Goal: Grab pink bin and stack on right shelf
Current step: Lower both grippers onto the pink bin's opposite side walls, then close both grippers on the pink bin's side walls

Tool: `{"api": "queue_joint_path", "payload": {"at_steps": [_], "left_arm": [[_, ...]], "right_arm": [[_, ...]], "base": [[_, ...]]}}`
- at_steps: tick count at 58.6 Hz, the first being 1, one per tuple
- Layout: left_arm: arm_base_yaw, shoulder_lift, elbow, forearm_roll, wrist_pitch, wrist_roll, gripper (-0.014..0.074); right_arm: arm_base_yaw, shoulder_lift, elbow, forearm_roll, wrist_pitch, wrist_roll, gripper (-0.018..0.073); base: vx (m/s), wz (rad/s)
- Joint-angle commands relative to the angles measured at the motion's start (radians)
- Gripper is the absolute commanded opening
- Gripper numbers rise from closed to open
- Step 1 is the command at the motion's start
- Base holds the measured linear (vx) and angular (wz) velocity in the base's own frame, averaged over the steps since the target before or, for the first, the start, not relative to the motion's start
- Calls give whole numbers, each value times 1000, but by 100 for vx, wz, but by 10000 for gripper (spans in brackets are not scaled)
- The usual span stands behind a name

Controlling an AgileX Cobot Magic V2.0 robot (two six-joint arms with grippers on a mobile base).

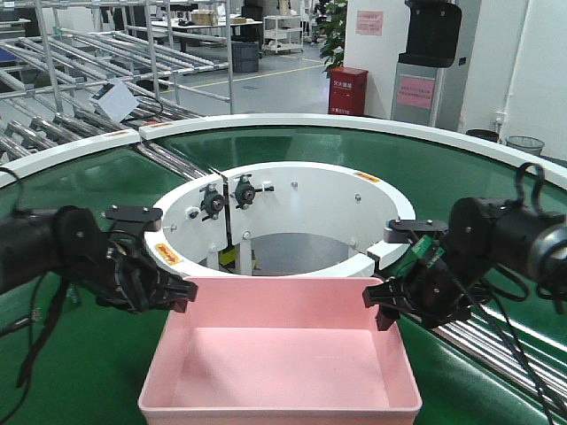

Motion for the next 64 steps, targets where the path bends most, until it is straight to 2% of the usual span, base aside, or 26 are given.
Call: {"api": "queue_joint_path", "payload": {"at_steps": [1,17,25,29,33,37,44,47,54,64], "left_arm": [[-13,-8,-76,-36,-8,-15,523],[-16,74,-81,-40,-3,-40,523],[-16,89,-81,-40,19,-52,504],[-16,89,-81,-40,27,-52,454],[-16,89,-81,-40,41,-52,369],[-16,88,-81,-40,59,-52,269],[-16,74,-81,-40,102,-49,55],[-16,60,-81,-31,109,-37,-12],[-16,8,-81,-2,100,-23,-8],[-16,-146,-81,-2,93,-21,-5]], "right_arm": [[5,-27,-51,-5,-32,23,512],[12,38,-50,-12,-59,55,452],[12,50,-50,-1,-46,55,372],[12,50,-50,4,-39,55,328],[12,50,-50,23,-33,53,268],[12,50,-50,33,-28,50,193],[12,41,-50,32,-12,43,-3],[12,25,-50,32,-9,37,-15],[12,-47,-50,33,-16,22,-13],[12,-195,-49,52,-4,-10,-11]], "base": [[0,0],[0,0],[0,0],[0,0],[0,0],[0,0],[0,0],[0,0],[0,0],[0,0]]}}
